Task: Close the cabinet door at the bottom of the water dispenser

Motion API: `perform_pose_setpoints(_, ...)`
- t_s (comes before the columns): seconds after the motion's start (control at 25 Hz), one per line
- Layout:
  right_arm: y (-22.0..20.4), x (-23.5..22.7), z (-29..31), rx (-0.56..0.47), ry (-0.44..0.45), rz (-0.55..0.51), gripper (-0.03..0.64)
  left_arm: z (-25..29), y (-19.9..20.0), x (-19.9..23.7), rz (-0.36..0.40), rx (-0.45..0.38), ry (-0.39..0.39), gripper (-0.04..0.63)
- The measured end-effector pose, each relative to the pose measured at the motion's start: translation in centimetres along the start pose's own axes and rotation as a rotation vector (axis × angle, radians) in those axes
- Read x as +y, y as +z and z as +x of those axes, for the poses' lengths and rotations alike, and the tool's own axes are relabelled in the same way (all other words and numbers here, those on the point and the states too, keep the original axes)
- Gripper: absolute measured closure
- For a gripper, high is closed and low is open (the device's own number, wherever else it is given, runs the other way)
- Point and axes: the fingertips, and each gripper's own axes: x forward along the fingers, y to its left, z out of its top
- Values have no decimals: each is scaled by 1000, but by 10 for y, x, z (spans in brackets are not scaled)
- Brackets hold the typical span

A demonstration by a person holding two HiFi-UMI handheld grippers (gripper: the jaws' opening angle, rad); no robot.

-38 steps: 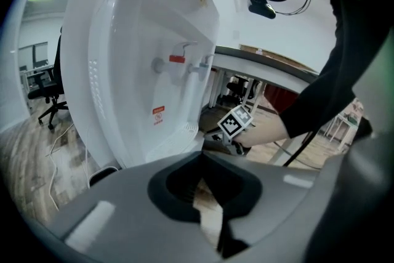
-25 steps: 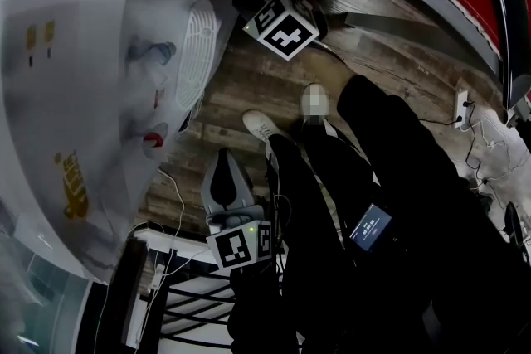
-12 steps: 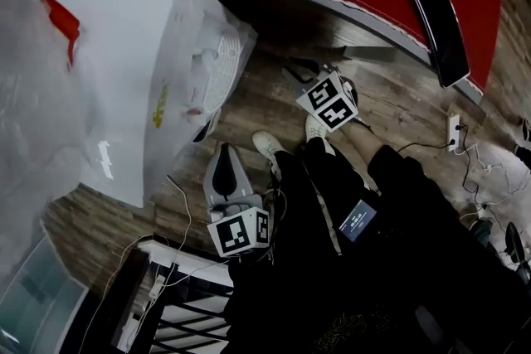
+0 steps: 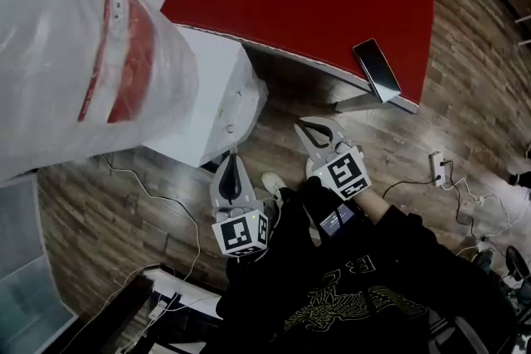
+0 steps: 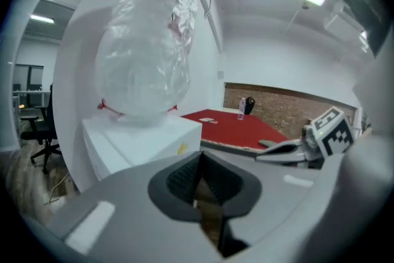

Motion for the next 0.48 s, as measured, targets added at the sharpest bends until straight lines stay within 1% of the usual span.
perform_pose_setpoints(0.12, 59, 3, -28, -83, -40, -65, 615, -10, 46, 1, 32, -63, -8, 588)
perform_pose_setpoints(0.2, 91, 9, -49, -134, -73, -65, 615, -22, 67, 2, 43, -87, -8, 588)
perform_pose_setpoints(0.36, 147, 11, -86, -251, -107, -63, 616, -42, 104, 2, 40, -137, -3, 588)
perform_pose_setpoints(0.48, 173, 12, -104, -280, -130, 18, 617, -53, 126, 3, 41, -172, 4, 588)
